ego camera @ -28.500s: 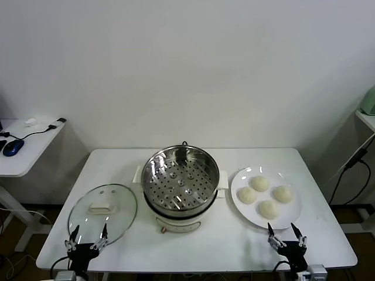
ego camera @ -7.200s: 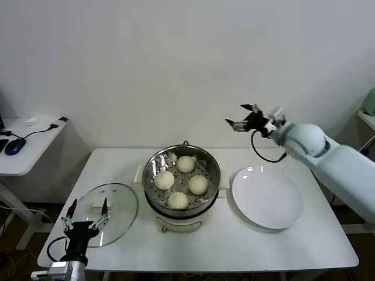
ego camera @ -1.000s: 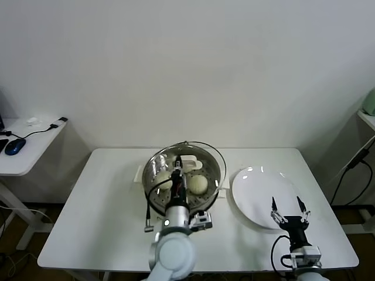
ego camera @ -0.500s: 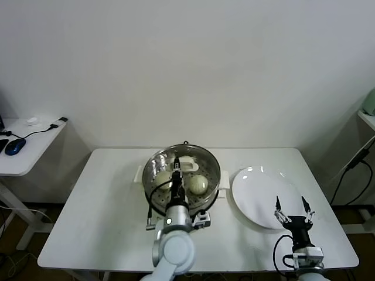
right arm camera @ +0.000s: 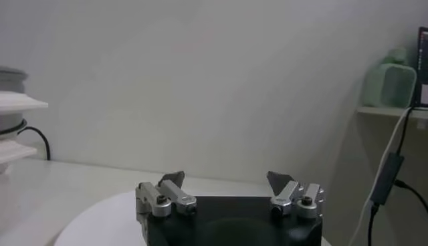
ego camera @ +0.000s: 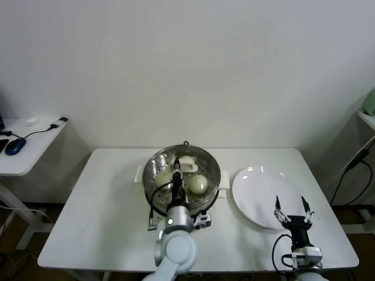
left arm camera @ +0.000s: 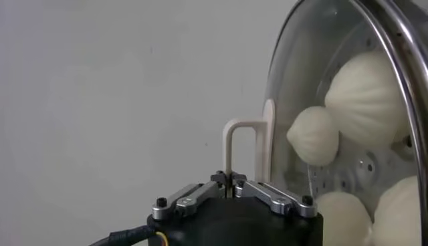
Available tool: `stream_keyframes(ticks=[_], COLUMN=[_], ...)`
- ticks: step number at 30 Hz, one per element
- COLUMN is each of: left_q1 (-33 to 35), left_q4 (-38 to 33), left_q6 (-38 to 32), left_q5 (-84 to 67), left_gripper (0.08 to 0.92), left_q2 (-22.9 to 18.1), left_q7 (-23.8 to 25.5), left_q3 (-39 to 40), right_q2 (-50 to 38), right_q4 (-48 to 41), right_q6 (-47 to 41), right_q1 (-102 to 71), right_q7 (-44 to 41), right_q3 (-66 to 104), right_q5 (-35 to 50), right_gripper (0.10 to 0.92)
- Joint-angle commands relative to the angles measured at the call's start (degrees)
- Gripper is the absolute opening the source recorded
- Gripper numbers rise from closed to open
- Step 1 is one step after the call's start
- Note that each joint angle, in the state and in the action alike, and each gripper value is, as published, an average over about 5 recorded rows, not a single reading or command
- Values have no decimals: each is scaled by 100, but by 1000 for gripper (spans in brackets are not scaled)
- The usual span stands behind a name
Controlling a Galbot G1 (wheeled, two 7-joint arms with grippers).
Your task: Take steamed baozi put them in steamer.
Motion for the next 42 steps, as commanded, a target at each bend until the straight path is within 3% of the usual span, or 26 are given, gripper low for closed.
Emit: stream_keyframes(ticks=[1, 5, 13, 18, 22, 27, 30, 33, 37, 42], left_q1=[-4, 17, 125, 371, 650, 1019, 1314, 1697, 2082, 2324], left_q4=[160, 45, -794, -1407, -1673, -1875, -1963, -2032, -2002, -1643], left_q6=[1, 8, -19, -271, -867, -1846, -2631, -3341, -3774, -4069], left_q5=[-9, -56, -938, -2057, -3444, -6384, -8209, -9768, -11346, -12035], left_gripper=[129, 162, 386, 533, 646, 781, 816, 822, 823, 823], left_q2=[23, 98, 430, 627, 699, 662, 790, 846, 1142, 1553], left_q7=[-88, -36, 70, -263, -814, -1929, -2383, -2339, -2230, -2127], left_q3=[-31, -43, 114, 124, -92, -957, -1792, -2807, -3812, -4386], right_q2=[29, 30, 13, 2, -19, -94, -216, -312, -329, -325], right_q4=[-10, 0, 54, 70, 64, 127, 190, 198, 156, 42], right_q6=[19, 19, -49, -131, -145, 29, 104, 193, 283, 370], right_q1=[-8, -7, 26, 48, 72, 53, 22, 37, 68, 108], right_q7=[-8, -9, -16, -5, 84, 39, 11, -18, -90, -92], right_q3=[16, 13, -39, -80, -148, -241, -344, -447, -492, -533], right_q5=[-43, -57, -44, 13, 173, 260, 267, 299, 312, 324], right_gripper=[823, 823, 823, 823, 823, 823, 823, 823, 823, 823])
